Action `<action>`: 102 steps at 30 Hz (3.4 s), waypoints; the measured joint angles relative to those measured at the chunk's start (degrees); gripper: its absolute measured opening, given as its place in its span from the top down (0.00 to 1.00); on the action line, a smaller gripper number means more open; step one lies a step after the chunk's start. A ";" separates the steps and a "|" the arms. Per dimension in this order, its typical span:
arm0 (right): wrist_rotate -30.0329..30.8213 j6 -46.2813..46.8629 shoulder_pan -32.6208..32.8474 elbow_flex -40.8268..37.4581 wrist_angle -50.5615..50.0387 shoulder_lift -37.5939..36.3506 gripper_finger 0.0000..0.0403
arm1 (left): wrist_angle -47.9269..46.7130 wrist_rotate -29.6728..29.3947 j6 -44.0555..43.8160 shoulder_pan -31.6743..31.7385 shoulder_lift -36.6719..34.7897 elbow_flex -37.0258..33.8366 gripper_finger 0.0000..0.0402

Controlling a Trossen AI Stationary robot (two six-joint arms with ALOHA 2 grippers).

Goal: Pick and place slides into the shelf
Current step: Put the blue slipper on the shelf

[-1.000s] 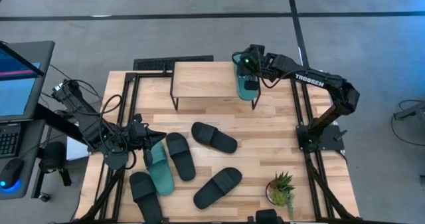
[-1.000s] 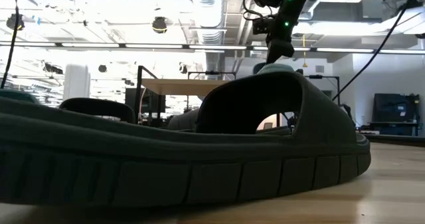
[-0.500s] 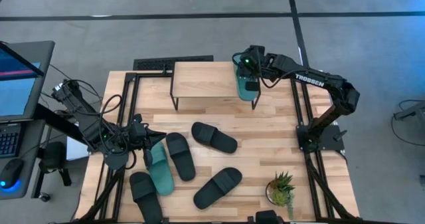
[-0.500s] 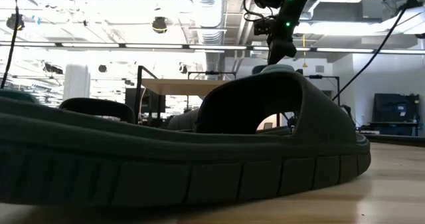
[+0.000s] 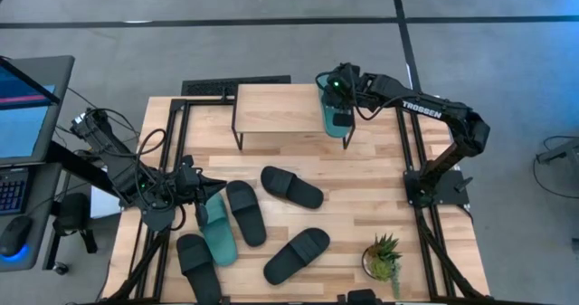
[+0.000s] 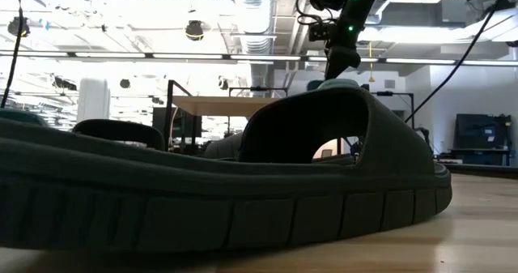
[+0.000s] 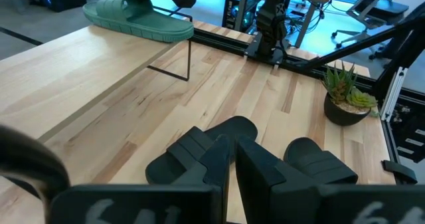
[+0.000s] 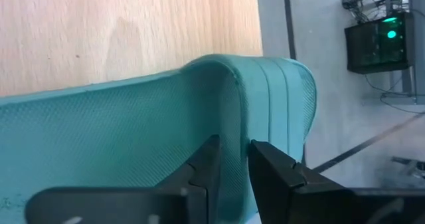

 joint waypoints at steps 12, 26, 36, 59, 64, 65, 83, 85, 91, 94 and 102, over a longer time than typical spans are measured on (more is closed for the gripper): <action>-0.07 0.00 0.00 0.02 -2.16 0.00 0.68 | 0.00 0.37 -0.24 -0.01 0.00 0.00 0.97; 1.09 1.51 1.81 0.04 -3.29 -3.46 0.53 | -0.66 0.33 0.17 -0.01 -0.02 0.00 0.97; -2.59 7.65 8.00 0.04 -8.22 -9.27 0.50 | -0.50 12.90 0.13 -0.01 0.26 0.00 0.97; -9.29 41.38 37.67 0.04 -11.96 -21.59 0.55 | -5.98 35.89 -13.26 -2.42 10.10 0.00 0.97; -7.23 47.08 43.06 0.04 -11.96 -21.88 0.57 | -8.29 35.93 -15.35 -3.87 15.92 2.88 0.97; -6.27 47.73 44.14 0.04 -11.95 -21.86 0.57 | -10.32 35.95 -15.73 -4.17 17.43 4.31 0.97; 1.37 51.06 54.96 0.04 -6.79 -21.79 0.60 | -39.99 33.76 -24.51 -7.68 40.94 22.64 0.97; 1.37 51.06 55.61 0.04 -6.80 -21.79 0.60 | -40.04 32.81 -25.65 -7.68 41.38 23.11 0.96; 1.37 51.09 56.28 0.04 -7.34 -21.79 0.60 | -40.99 34.24 -28.97 -7.67 41.40 23.15 0.87; 1.37 51.08 56.26 0.04 -7.41 -21.79 0.60 | -40.98 36.14 -29.48 -7.68 41.40 23.15 0.81; 2.94 51.04 56.24 0.04 -7.17 -21.79 0.60 | -42.73 31.84 -30.03 -7.66 41.46 22.71 0.66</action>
